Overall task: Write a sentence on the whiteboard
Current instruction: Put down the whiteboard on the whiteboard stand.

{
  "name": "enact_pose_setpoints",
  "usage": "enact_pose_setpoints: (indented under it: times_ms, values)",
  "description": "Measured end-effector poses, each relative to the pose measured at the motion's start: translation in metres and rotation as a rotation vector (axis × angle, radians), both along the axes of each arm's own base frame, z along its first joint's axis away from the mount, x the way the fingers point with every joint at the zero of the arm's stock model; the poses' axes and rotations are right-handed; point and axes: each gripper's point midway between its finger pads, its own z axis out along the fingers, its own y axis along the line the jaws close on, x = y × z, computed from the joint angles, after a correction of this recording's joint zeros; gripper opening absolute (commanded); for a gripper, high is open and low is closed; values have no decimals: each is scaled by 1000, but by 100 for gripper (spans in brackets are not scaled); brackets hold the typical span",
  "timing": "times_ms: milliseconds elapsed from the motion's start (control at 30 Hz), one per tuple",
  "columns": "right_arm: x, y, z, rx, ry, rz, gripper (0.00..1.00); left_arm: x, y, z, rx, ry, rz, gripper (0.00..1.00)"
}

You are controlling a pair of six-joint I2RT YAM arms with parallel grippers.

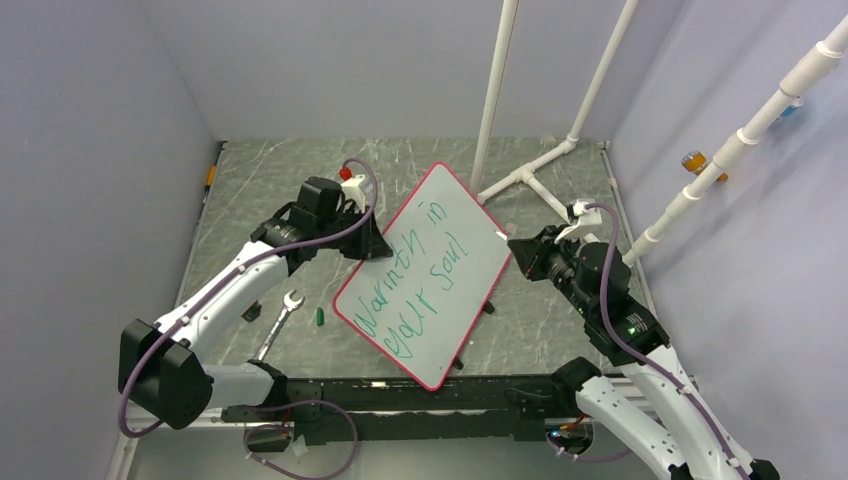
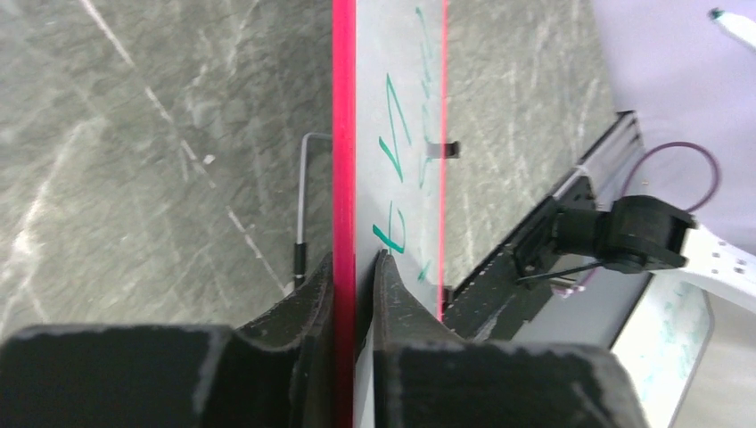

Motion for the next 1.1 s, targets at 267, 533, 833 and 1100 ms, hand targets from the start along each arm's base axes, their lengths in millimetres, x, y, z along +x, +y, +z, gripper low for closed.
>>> enact_pose_setpoints:
  times_ms: [267, 533, 833, 1100]
  values:
    - [1, 0, -2, -4, 5, 0, 0, -2, 20, -20, 133, 8, 39, 32]
    - [2, 1, -4, -8, 13, -1, 0, -7, 36, -30, 239, 23, 60, 50]
    - [4, 2, -6, -13, 20, -1, 0, -16, 55, -22, 327, 42, 92, 62]
    - [6, 4, -11, -23, 38, 1, 0, -16, 70, 11, 336, -43, 155, 66]
